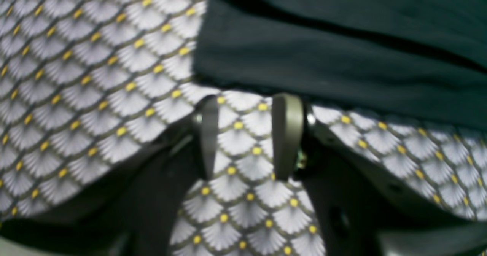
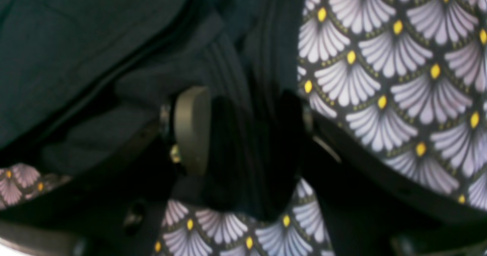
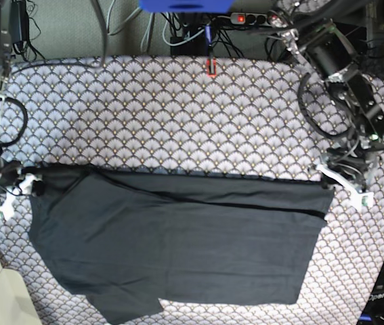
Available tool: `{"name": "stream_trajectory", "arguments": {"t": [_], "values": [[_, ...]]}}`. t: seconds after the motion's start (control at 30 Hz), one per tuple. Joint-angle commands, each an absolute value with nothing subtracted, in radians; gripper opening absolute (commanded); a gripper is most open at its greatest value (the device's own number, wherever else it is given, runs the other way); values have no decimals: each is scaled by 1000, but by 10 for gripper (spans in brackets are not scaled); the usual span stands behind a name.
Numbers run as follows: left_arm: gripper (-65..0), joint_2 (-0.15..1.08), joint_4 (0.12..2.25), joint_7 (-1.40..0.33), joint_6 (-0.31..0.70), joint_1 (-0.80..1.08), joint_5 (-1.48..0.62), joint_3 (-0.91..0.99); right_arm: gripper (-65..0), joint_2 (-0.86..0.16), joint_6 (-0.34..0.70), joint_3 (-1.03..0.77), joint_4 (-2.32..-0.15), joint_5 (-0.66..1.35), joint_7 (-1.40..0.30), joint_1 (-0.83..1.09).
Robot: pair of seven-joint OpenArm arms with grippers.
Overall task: Fold the T-shirt properly
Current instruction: 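Lower the held edge onto the shirt body with both grippers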
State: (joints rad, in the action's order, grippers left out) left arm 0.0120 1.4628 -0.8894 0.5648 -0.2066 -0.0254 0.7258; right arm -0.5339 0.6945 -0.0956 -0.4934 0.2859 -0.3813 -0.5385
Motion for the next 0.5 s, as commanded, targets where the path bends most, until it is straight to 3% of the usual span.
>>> {"name": "stream_trajectory", "arguments": {"t": [0.0, 0.47], "values": [[-416, 24, 1480, -866, 572, -217, -47, 725, -339, -573, 698, -101, -509, 297, -380, -550], [-416, 51, 1477, -868, 572, -211, -42, 816, -340, -584, 698, -102, -509, 387, -381, -467]]}}
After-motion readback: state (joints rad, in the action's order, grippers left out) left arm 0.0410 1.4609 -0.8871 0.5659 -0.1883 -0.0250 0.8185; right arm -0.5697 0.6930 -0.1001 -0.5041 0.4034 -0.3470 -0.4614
